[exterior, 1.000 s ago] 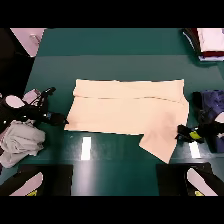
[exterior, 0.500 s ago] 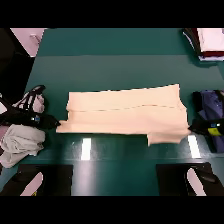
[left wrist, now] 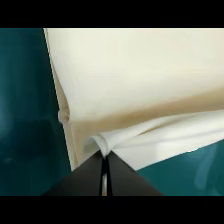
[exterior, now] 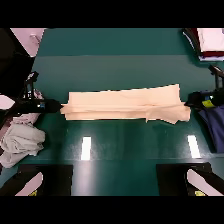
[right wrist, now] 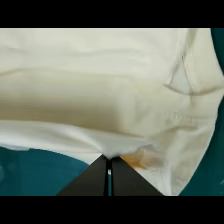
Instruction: Fold the shirts.
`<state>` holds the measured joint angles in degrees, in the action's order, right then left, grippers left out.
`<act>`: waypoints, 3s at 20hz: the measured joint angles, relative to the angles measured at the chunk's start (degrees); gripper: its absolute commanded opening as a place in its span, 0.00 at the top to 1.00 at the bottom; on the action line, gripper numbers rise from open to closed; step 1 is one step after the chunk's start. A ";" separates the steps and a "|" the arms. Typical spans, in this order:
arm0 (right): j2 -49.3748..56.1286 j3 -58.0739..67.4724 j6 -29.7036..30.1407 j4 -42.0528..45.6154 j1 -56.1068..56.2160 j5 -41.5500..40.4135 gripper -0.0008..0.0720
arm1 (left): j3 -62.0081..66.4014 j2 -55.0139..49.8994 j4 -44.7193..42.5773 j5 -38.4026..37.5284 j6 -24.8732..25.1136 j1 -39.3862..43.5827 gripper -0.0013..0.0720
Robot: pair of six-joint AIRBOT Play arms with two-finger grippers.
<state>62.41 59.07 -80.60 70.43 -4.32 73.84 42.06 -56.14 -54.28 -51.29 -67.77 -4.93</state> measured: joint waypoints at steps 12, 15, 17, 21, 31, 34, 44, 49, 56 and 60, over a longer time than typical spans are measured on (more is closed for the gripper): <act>22.80 17.33 0.26 -2.14 2.64 -8.90 0.28 | 0.07 -8.33 9.88 17.57 3.52 -0.07 0.29; 24.00 19.41 2.95 -2.97 0.39 -4.61 0.28 | 0.07 -8.26 10.78 15.17 3.58 -0.07 0.93; 24.41 19.41 5.38 -3.08 -2.78 -1.03 0.19 | 0.07 -8.24 10.97 11.91 3.61 -0.07 0.94; 25.35 16.48 10.16 -4.70 -10.34 2.71 0.02 | 0.07 -8.24 11.72 5.01 3.63 -0.04 0.95; 37.46 18.21 22.97 -19.93 -17.03 8.44 0.11 | 0.07 -8.24 13.84 -3.02 3.67 0.07 0.95; 40.33 19.19 24.09 -22.64 -15.58 10.47 0.21 | 0.07 -8.24 14.23 -3.63 3.65 2.36 0.95; 41.94 19.71 27.17 -28.52 -11.43 13.86 0.96 | 7.15 -11.19 10.40 0.59 -2.16 18.51 0.95; 35.08 19.74 25.55 -30.86 -9.31 15.26 0.96 | 22.40 -22.14 6.67 0.96 -3.93 26.80 0.95; 22.67 23.74 14.99 -33.57 -0.70 16.63 0.96 | 43.67 -44.13 5.27 -0.07 -5.46 33.55 0.95; 20.68 32.72 9.22 -34.45 6.95 17.57 0.96 | 49.31 -50.60 5.25 -0.72 -6.32 34.91 0.95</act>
<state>83.09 91.79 -71.37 35.99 2.63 91.42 91.37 -106.74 -49.04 -52.01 -74.08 29.98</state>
